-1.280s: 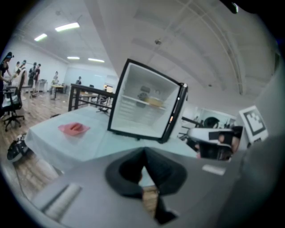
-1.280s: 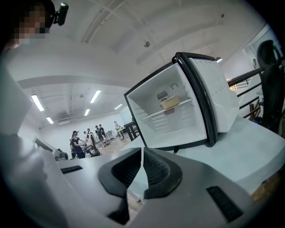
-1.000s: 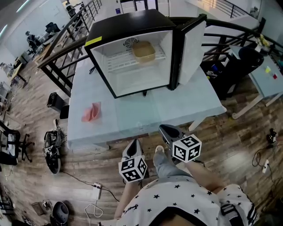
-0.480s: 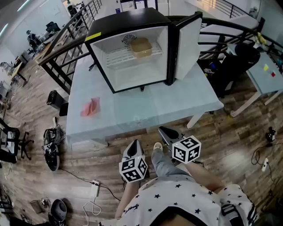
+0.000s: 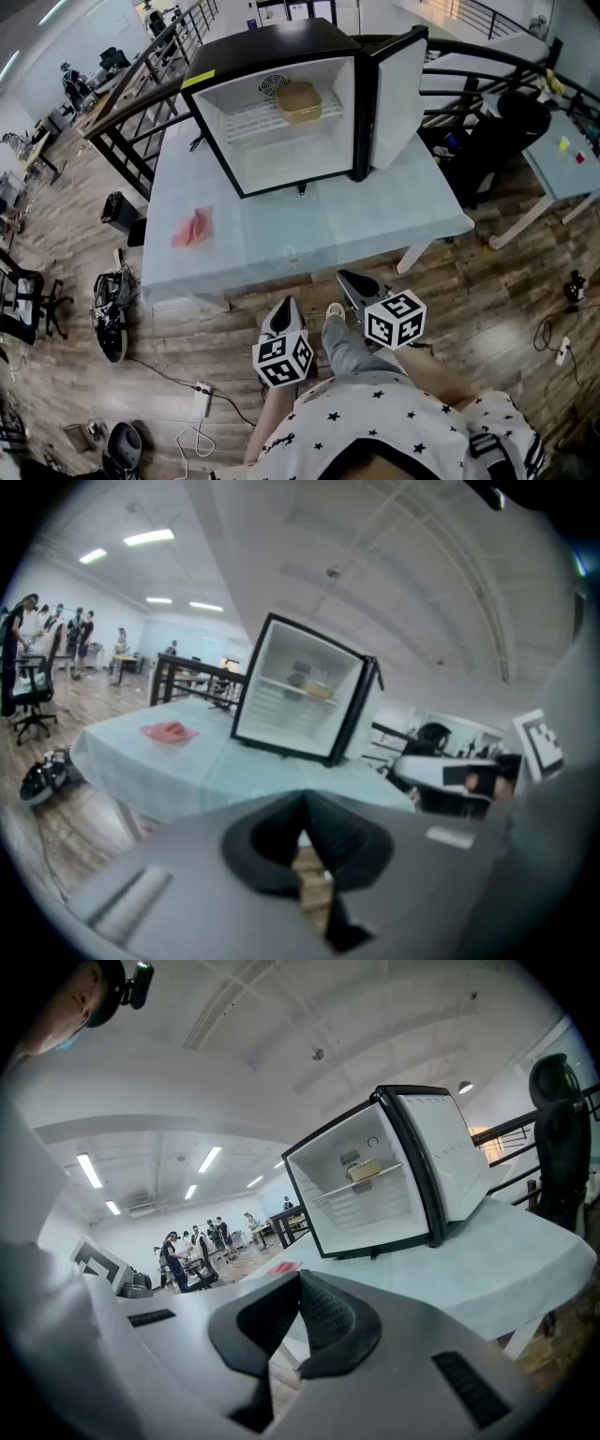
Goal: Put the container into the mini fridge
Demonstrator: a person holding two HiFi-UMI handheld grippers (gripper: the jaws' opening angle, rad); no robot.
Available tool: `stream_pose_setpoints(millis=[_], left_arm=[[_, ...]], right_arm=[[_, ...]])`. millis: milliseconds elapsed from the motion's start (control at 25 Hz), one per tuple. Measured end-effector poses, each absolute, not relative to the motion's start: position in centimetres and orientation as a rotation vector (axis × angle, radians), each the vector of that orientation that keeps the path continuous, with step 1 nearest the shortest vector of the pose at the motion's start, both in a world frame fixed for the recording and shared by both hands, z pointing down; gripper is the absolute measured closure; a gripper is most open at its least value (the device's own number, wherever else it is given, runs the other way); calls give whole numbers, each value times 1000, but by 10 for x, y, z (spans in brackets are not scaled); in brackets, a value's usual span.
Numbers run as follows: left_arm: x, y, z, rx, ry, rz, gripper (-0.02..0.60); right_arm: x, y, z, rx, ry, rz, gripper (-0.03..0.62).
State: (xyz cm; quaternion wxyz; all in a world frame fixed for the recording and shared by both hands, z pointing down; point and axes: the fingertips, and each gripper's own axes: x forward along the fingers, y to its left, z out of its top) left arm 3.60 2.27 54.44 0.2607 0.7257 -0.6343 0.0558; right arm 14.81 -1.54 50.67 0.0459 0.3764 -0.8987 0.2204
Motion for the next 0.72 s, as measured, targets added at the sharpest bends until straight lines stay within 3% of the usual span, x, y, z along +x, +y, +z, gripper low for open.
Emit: stream_pose_setpoints(millis=[720], left_arm=[[41,29,546,1972,-1698,152,575]], right_arm=[[147,-4,510,1103,-2763,713,572]])
